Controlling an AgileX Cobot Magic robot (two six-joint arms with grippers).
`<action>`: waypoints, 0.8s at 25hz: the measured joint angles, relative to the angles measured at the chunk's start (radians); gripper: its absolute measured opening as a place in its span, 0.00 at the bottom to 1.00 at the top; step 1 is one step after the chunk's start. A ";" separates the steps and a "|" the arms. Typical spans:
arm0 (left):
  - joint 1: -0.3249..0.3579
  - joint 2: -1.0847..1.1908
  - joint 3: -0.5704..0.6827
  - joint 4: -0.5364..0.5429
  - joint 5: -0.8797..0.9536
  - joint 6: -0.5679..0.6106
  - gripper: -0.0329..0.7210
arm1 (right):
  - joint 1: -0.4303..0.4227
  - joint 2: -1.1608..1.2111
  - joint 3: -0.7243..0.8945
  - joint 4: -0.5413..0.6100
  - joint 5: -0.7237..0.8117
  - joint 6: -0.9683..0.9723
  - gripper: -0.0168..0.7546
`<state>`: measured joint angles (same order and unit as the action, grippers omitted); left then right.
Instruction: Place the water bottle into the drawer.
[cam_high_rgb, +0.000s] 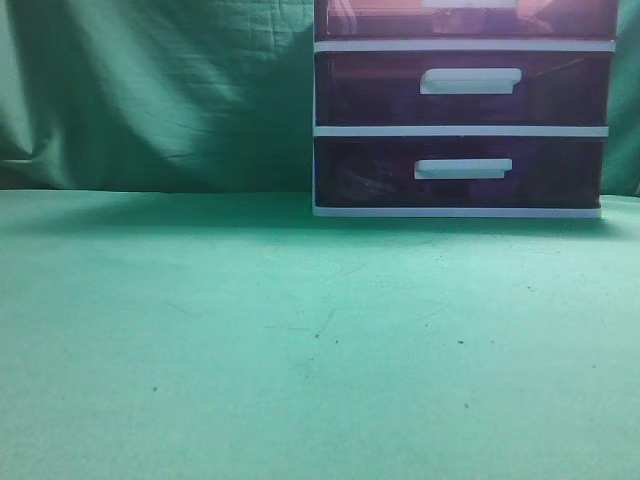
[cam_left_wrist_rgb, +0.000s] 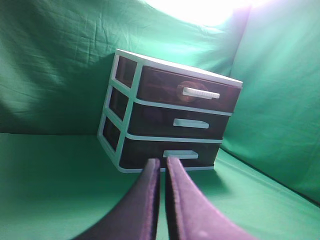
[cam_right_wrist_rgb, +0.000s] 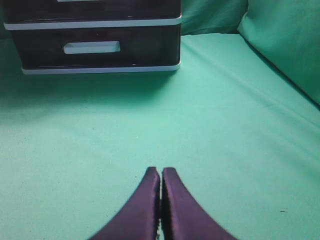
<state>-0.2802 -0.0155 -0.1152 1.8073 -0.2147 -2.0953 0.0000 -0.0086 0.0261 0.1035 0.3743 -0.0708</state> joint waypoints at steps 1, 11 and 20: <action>0.000 0.000 0.000 0.000 0.000 0.000 0.04 | 0.000 0.000 0.000 0.000 0.000 0.000 0.02; 0.000 0.000 0.000 -0.334 0.103 0.336 0.04 | 0.000 0.000 0.000 0.000 0.002 0.000 0.02; 0.002 0.000 0.006 -1.717 0.662 1.880 0.04 | 0.000 0.000 0.000 0.000 0.002 0.000 0.02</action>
<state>-0.2781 -0.0155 -0.1096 0.0907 0.4474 -0.2156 0.0000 -0.0086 0.0261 0.1035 0.3758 -0.0708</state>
